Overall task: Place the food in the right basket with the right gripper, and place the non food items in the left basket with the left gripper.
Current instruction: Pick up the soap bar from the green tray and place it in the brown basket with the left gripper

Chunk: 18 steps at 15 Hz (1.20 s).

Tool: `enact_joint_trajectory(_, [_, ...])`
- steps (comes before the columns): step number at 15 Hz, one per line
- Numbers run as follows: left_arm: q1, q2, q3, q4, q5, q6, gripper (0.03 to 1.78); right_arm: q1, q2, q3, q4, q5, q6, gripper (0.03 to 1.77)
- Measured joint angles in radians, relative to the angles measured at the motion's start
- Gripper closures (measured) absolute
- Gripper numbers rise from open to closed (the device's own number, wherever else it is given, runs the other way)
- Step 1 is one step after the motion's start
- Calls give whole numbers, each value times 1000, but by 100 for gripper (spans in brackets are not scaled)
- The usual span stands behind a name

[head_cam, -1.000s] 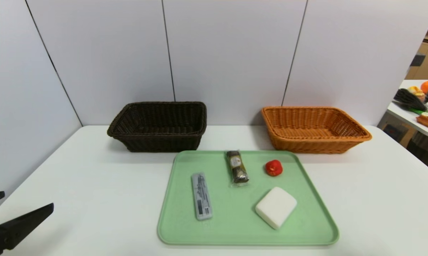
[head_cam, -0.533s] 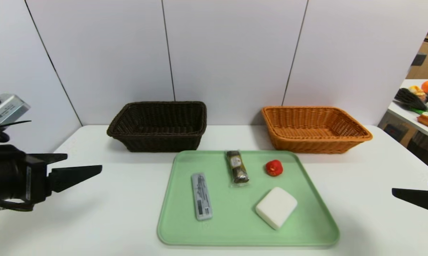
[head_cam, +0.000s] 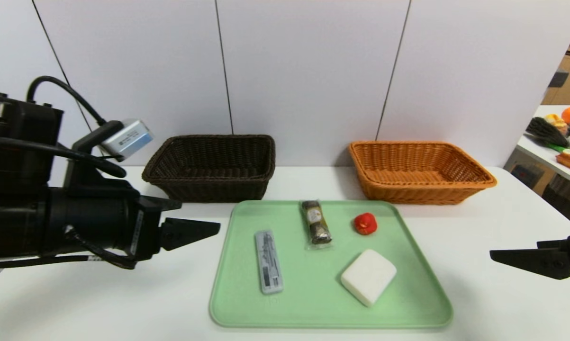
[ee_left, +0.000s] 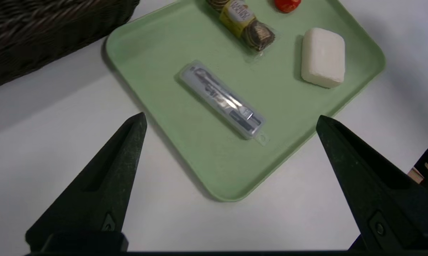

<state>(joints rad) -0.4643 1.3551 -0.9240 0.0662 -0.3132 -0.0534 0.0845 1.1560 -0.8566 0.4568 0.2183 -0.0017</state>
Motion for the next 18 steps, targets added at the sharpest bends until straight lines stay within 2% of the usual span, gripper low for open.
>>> enact_joint_trajectory(4, [-177, 171, -129, -20, 40, -6, 12, 4, 50, 6, 0, -3, 4, 10])
enact_joint_trajectory(8, [-304, 363, -293, -22, 87, -3, 12, -9, 87, 1, -1, -5, 9, 10])
enact_joint_trajectory(12, [-398, 494, -417, -22, 91, 0, 12, -23, 100, -11, -2, -5, 37, 10])
enact_joint_trajectory(16, [-465, 580, -480, -23, 92, 3, 12, -37, 101, -8, -2, -4, 51, 10])
enact_joint_trajectory(18, [-490, 614, -490, -38, 91, 45, 12, -45, 99, -6, -2, -4, 51, 10])
